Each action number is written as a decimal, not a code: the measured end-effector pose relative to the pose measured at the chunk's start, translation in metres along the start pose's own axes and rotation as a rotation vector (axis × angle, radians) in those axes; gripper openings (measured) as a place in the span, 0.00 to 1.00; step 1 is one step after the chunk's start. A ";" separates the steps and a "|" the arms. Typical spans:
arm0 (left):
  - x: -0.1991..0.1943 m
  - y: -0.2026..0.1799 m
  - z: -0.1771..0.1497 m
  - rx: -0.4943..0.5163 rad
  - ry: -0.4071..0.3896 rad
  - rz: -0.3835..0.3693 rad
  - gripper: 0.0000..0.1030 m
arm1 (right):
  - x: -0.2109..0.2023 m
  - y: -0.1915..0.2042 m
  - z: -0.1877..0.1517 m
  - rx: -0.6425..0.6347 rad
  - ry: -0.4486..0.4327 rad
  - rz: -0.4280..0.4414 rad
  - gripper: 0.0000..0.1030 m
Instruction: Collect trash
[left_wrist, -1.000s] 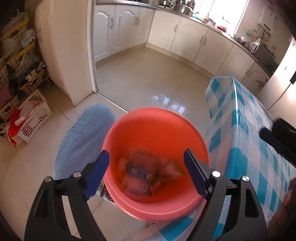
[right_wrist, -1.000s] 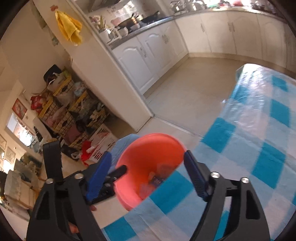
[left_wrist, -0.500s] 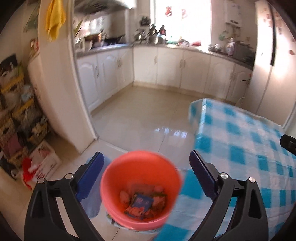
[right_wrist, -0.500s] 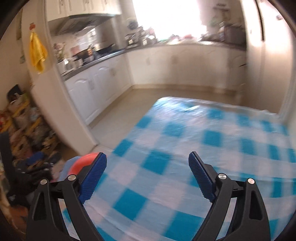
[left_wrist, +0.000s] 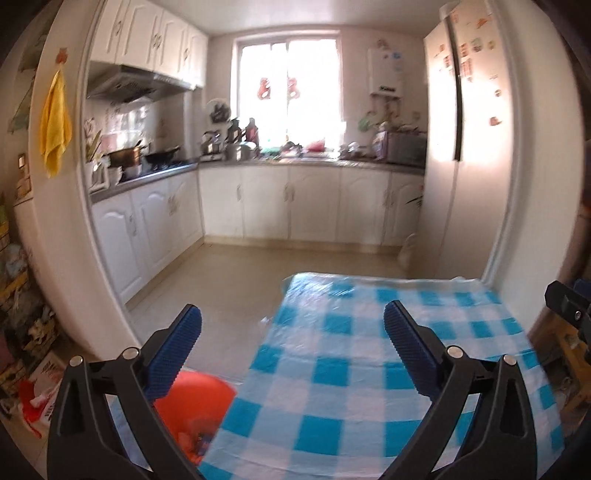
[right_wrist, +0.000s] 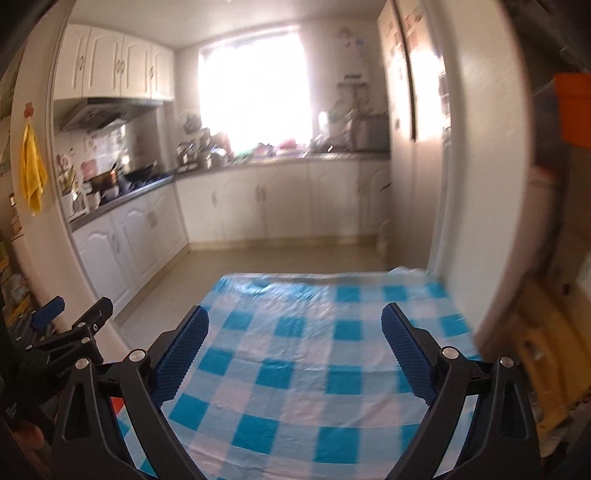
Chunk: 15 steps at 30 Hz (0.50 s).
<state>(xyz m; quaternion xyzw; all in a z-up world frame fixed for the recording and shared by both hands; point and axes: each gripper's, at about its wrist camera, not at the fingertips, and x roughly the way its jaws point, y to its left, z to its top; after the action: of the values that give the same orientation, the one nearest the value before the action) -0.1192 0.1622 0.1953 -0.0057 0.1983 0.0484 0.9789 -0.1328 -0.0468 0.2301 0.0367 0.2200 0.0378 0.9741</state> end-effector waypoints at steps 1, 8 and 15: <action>-0.005 -0.006 0.003 0.002 -0.011 -0.011 0.97 | -0.007 0.000 0.002 0.002 -0.017 -0.012 0.93; -0.040 -0.035 0.015 0.018 -0.070 -0.066 0.97 | -0.067 -0.011 0.015 0.012 -0.156 -0.070 0.94; -0.070 -0.043 0.023 0.020 -0.134 -0.079 0.97 | -0.109 -0.017 0.020 0.027 -0.264 -0.138 0.95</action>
<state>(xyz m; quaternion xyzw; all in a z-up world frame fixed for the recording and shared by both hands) -0.1700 0.1135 0.2437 -0.0005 0.1324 0.0081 0.9912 -0.2210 -0.0747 0.2930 0.0390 0.0924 -0.0375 0.9943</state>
